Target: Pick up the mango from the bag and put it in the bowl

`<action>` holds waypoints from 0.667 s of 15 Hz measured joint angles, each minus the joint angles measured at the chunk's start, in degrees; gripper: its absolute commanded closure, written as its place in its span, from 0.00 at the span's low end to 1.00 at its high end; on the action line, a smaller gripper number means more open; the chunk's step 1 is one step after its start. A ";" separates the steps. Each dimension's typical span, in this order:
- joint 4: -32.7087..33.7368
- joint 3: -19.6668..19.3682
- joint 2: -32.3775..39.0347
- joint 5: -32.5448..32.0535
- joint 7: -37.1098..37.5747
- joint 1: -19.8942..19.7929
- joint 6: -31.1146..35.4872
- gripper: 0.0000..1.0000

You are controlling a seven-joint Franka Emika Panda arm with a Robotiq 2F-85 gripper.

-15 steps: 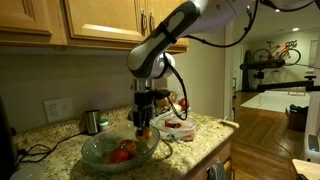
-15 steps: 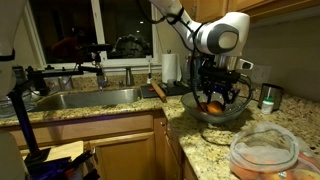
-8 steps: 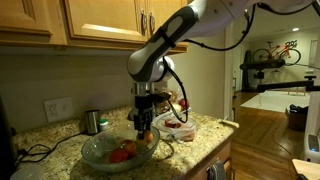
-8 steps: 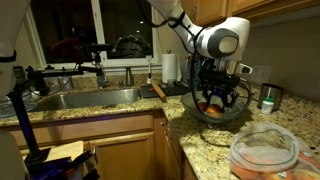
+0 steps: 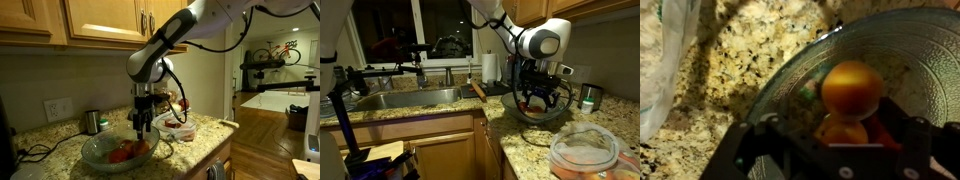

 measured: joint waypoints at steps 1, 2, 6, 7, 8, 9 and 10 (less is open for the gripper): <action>0.31 0.00 0.00 0.00 0.00 -0.03 -0.09 0.00; 0.60 -0.02 0.01 0.00 0.00 -0.06 -0.16 0.00; 1.53 -0.03 0.02 0.00 0.00 -0.09 -0.57 0.00; 1.64 -0.03 0.02 0.00 0.00 -0.09 -0.66 0.00; 1.65 -0.01 0.02 0.01 0.00 -0.09 -0.66 0.00; 1.65 -0.01 0.04 0.02 0.00 -0.07 -0.65 0.00; 1.65 0.00 0.06 0.02 0.00 -0.06 -0.64 0.00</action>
